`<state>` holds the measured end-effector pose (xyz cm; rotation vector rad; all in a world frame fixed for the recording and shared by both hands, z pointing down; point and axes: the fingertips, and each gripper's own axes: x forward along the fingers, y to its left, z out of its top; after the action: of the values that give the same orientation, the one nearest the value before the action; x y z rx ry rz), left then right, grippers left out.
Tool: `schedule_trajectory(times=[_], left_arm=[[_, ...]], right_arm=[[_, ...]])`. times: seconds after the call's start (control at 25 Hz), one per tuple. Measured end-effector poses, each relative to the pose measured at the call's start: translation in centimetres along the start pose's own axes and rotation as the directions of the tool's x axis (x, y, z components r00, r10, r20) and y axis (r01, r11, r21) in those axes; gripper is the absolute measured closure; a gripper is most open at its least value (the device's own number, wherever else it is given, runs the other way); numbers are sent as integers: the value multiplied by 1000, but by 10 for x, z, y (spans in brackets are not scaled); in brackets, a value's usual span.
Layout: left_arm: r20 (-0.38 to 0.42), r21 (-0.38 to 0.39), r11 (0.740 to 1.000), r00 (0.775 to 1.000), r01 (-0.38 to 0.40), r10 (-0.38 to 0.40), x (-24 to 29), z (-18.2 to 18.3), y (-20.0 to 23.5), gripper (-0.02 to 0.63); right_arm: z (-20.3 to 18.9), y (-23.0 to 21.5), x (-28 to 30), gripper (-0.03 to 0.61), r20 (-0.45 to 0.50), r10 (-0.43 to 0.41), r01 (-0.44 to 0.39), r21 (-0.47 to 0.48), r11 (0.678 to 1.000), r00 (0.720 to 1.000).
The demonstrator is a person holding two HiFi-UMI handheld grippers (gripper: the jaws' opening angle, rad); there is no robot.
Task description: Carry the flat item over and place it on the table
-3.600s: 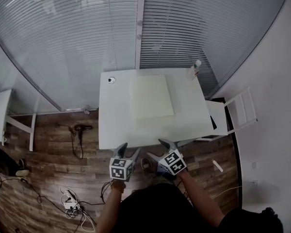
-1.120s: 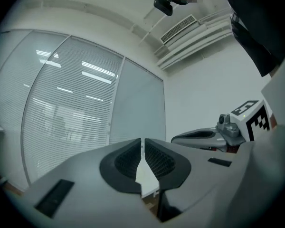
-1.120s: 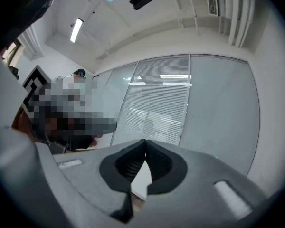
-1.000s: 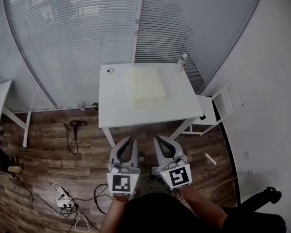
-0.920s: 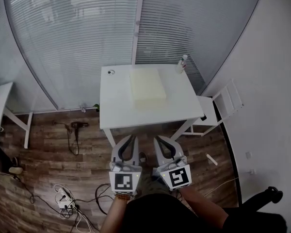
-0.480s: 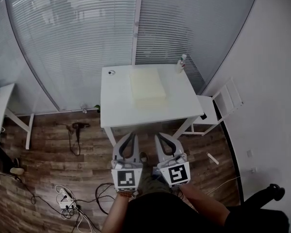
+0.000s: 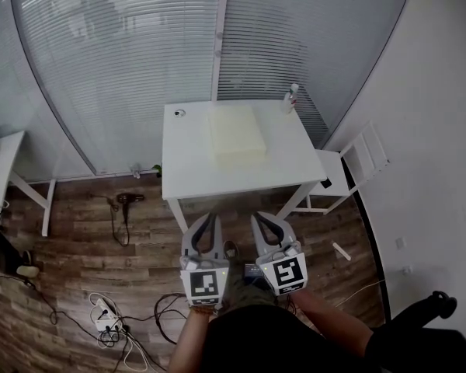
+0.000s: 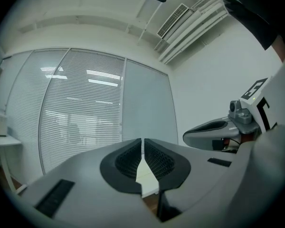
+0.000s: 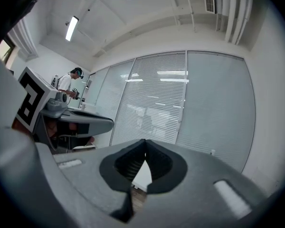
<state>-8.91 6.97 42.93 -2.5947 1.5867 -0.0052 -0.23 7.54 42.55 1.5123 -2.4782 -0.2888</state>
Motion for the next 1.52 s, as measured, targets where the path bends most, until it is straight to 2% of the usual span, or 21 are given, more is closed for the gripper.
schedule_trajectory(times=[0.16,0.52,1.04,1.52], left_arm=[[-15,15,1000,1000,-11,11,-6,-4,-6,595],[-49,56,998,998,-24,27,-19,-20,-18,595],[-57,73,994,994,-85,89,-42,-23,-13,595],[-47,71,995,997,-62,66,-30,-18,-22,595]], right_arm=[[-11,-3,-4,581,-9,-4,5,47,999,1000],[-24,-6,-19,581,-25,10,-9,51,999,1000],[-26,9,-18,581,-9,68,-67,53,996,998],[-29,-3,-26,581,-17,55,-54,44,998,998]])
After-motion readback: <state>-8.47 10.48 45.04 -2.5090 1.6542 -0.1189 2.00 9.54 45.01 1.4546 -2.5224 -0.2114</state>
